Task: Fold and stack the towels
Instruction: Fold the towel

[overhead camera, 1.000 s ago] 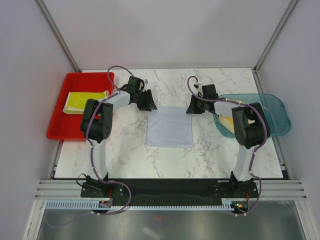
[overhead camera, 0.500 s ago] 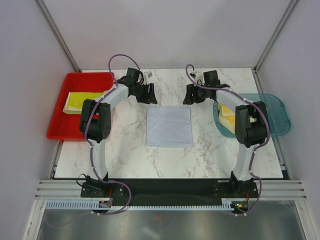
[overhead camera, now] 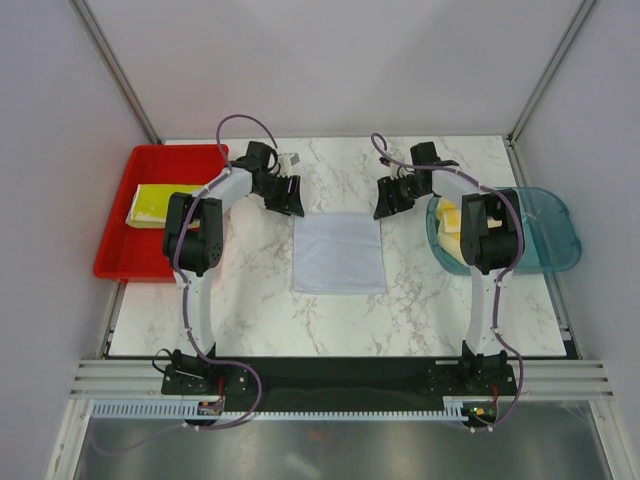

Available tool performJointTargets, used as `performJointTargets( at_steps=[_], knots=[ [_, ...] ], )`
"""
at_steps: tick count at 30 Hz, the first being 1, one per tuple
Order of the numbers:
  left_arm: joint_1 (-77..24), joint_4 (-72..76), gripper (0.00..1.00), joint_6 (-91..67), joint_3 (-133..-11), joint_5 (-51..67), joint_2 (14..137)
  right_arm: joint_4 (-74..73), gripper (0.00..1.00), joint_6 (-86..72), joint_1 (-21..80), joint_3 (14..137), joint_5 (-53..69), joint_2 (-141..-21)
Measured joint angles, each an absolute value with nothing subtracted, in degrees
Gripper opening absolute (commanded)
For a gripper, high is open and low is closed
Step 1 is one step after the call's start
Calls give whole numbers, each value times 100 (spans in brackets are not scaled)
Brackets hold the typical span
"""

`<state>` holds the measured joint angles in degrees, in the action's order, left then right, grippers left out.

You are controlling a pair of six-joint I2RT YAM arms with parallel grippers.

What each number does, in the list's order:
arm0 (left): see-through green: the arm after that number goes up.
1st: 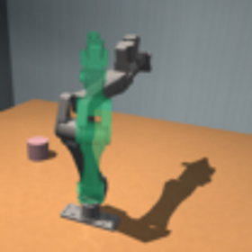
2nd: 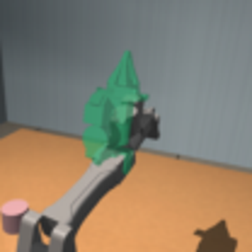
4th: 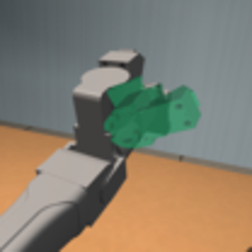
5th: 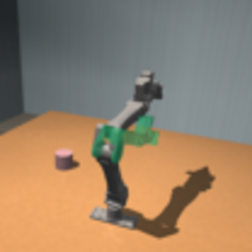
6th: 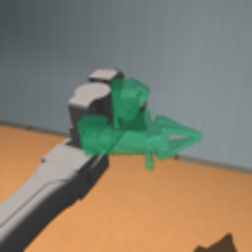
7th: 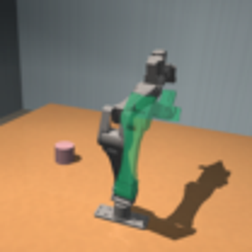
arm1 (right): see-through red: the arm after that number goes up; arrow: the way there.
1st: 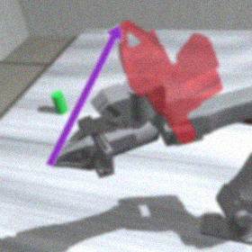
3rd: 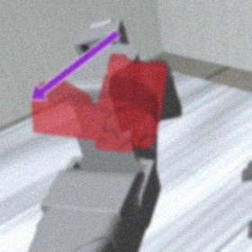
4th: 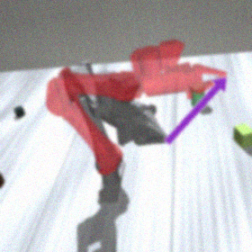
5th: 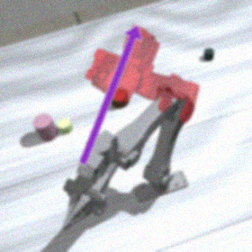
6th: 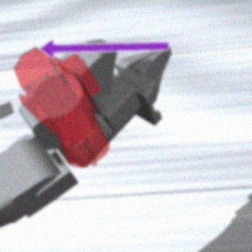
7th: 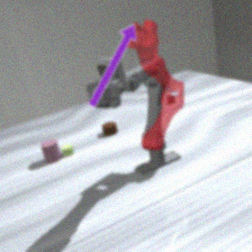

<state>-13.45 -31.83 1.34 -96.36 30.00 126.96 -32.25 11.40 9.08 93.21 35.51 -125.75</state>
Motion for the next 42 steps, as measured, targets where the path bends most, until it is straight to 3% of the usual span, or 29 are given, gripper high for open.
performJointTargets(
  at_steps=[11, 19, 25, 30, 35, 42],
  knots=[
    [-1269, -3315, 54, 545, -9826, 3343, 12853, -3461, 45, 1529, 904, 9526, 4025, -12787],
    [-1253, -3468, 47, 659, -9972, 3511, 12973, -3518, 44, 1588, 884, 9699, 4213, -12936],
    [-1249, -3610, 53, 768, -10101, 3500, 13017, -3527, 47, 1590, 858, 9800, 4368, -13021],
    [-1232, -3701, 54, 843, -10165, 3503, 13047, -3535, 40, 1594, 821, 9808, 4394, -13026],
    [-1216, -3765, 62, 884, -10197, 3505, 13047, -3562, 33, 1610, 794, 9863, 4397, -13039],
    [-1197, -3804, 63, 921, -10261, 3476, 13063, -3562, 32, 1614, 770, 9876, 4399, -13091]
  ],
)
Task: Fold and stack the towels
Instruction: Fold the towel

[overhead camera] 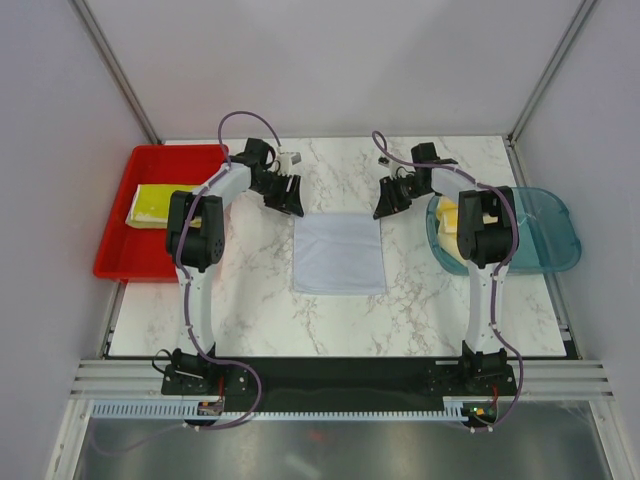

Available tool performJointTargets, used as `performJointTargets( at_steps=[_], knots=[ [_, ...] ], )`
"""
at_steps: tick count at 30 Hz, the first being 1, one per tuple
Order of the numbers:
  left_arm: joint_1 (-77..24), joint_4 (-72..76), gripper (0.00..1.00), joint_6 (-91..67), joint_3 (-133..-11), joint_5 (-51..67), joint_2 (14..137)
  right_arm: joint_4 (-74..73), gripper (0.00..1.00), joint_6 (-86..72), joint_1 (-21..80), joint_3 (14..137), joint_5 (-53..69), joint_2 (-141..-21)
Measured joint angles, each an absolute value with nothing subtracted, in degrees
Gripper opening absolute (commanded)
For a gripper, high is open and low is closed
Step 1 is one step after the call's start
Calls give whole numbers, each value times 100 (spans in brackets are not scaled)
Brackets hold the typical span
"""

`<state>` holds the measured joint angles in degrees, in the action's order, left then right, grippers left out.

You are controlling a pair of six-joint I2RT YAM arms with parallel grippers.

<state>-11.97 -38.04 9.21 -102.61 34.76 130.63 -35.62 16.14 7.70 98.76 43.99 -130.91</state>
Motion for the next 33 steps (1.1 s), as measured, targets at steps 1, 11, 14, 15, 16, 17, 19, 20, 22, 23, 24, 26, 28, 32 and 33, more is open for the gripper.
performJointTargets(
  at_steps=[1, 11, 14, 15, 16, 17, 19, 20, 22, 23, 24, 26, 28, 32, 33],
  knots=[
    [-1197, -3809, 63, 923, -10269, 3483, 13067, -3562, 32, 1614, 770, 9878, 4399, -13113],
    [-1173, -3935, 50, 1004, -10490, 3588, 13244, -3570, 34, 1612, 770, 9979, 4431, -13157],
    [-1164, -3997, 49, 1020, -10554, 3640, 13290, -3568, 34, 1612, 770, 10012, 4434, -13203],
    [-1164, -4023, 48, 1026, -10578, 3660, 13308, -3568, 34, 1612, 770, 10018, 4458, -13211],
    [-1164, -4045, 48, 1035, -10602, 3671, 13325, -3568, 34, 1612, 768, 10018, 4462, -13214],
    [-1164, -4062, 48, 1039, -10619, 3680, 13338, -3568, 34, 1612, 768, 10020, 4462, -13216],
    [-1160, -4073, 48, 1059, -10624, 3741, 13351, -3568, 34, 1612, 768, 10020, 4471, -13216],
    [-1160, -4086, 48, 1076, -10624, 3760, 13351, -3568, 34, 1612, 766, 10020, 4473, -13218],
    [-1160, -4117, 48, 1098, -10624, 3771, 13351, -3568, 34, 1612, 766, 10020, 4475, -13218],
    [-1160, -4130, 47, 1105, -10624, 3778, 13351, -3568, 34, 1612, 764, 10020, 4475, -13218],
    [-1160, -4150, 47, 1116, -10624, 3789, 13351, -3570, 33, 1612, 764, 10020, 4475, -13218],
    [-1160, -4185, 47, 1125, -10624, 3806, 13351, -3568, 34, 1612, 764, 10020, 4475, -13218],
    [-1160, -4200, 47, 1129, -10624, 3806, 13351, -3570, 33, 1612, 764, 10020, 4475, -13218],
    [-1162, -4222, 42, 1146, -10624, 3809, 13351, -3570, 33, 1612, 764, 10020, 4477, -13218],
    [-1164, -4235, 36, 1153, -10624, 3806, 13351, -3568, 33, 1612, 764, 10020, 4477, -13218]
  ],
)
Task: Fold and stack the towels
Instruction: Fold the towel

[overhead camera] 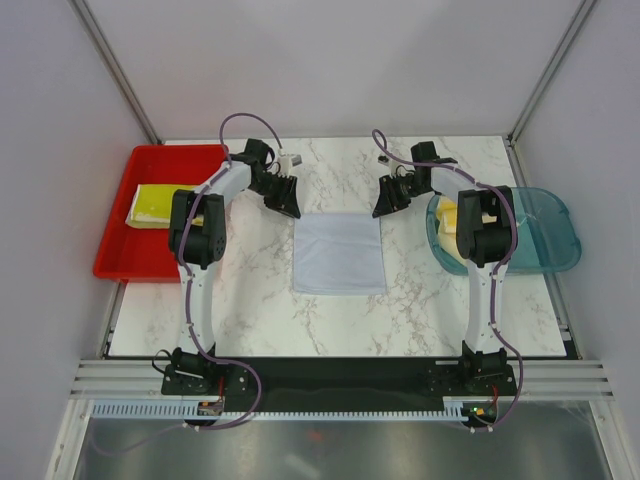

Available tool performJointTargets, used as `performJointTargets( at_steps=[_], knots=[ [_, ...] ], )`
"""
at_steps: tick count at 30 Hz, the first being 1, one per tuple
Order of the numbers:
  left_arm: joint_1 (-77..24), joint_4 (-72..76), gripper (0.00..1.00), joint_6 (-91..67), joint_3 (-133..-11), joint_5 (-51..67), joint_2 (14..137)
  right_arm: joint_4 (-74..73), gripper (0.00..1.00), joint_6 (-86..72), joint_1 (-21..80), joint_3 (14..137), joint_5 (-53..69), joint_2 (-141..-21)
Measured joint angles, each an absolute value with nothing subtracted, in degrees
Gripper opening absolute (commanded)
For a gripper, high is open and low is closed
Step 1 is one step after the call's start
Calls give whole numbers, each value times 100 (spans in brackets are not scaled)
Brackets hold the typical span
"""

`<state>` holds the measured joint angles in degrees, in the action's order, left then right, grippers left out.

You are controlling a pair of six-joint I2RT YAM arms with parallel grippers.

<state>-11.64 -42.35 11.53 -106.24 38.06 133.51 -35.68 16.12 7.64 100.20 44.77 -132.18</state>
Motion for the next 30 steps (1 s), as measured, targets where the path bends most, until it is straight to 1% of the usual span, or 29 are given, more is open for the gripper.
performJointTargets(
  at_steps=[1, 2, 3, 4, 5, 6, 11, 14, 17, 22, 25, 30],
  knots=[
    [-1166, -4265, 32, 1168, -10624, 3804, 13351, -3570, 31, 1614, 764, 10020, 4477, -13218],
    [-1168, -4313, 28, 1192, -10624, 3804, 13353, -3570, 26, 1614, 764, 10020, 4477, -13216],
    [-1170, -4344, 17, 1201, -10624, 3804, 13358, -3570, 23, 1625, 764, 10020, 4477, -13216],
    [-1173, -4366, 11, 1212, -10624, 3806, 13358, -3570, 18, 1629, 764, 10020, 4480, -13218],
    [-1177, -4386, 6, 1236, -10624, 3809, 13360, -3570, 0, 1634, 764, 10020, 4482, -13218],
    [-1177, -4403, 2, 1247, -10626, 3811, 13360, -3566, 0, 1664, 764, 10020, 4484, -13218],
    [-1188, -4449, 2, 1251, -10711, 3806, 13360, -3527, 0, 1625, 764, 9994, 4458, -13203],
    [-1203, -4436, 2, 1249, -10744, 3798, 13343, -3380, 0, 1603, 764, 9765, 4351, -13032],
    [-1232, -4418, 2, 1245, -10731, 3750, 13242, -3315, 0, 1570, 766, 9467, 4283, -12696],
    [-1315, -4333, 2, 1240, -10506, 3629, 12682, -2930, 0, 1492, 773, 8914, 4163, -11913],
    [-1396, -4224, 2, 1240, -10254, 3533, 12324, -2655, 0, 1459, 794, 8493, 4066, -11380],
    [-1525, -4001, 2, 1214, -9714, 3334, 11926, -2224, 0, 1411, 878, 7909, 3881, -10812]
  ],
)
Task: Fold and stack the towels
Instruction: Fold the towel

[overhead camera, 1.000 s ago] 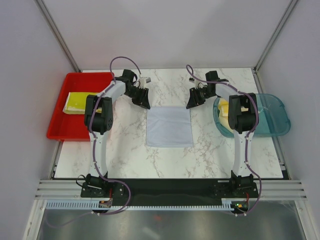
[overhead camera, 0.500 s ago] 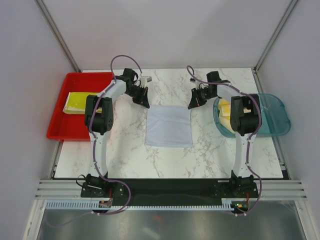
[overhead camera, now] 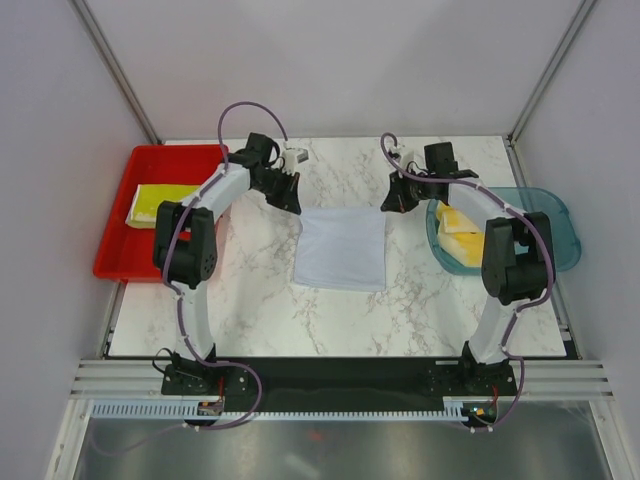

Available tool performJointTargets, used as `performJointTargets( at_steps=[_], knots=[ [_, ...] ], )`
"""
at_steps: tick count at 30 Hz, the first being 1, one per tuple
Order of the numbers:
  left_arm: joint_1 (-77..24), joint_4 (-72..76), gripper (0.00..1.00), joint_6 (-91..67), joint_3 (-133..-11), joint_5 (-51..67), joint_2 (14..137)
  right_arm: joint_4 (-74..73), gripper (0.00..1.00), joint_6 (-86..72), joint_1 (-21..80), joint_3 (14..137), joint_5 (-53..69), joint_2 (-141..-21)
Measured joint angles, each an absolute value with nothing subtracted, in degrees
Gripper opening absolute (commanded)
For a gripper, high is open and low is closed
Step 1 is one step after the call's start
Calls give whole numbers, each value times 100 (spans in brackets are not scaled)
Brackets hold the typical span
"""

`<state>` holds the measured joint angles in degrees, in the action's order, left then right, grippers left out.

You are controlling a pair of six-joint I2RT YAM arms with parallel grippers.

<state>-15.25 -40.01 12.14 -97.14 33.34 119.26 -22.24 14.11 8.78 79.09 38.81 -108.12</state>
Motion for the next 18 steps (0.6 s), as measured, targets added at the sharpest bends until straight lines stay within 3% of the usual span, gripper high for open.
performJointTargets(
  at_steps=[18],
  knots=[
    [-1767, -2764, 2, 982, -8381, 2683, 10783, -1170, 0, 943, 1050, 6556, 3109, -9644]
  ],
)
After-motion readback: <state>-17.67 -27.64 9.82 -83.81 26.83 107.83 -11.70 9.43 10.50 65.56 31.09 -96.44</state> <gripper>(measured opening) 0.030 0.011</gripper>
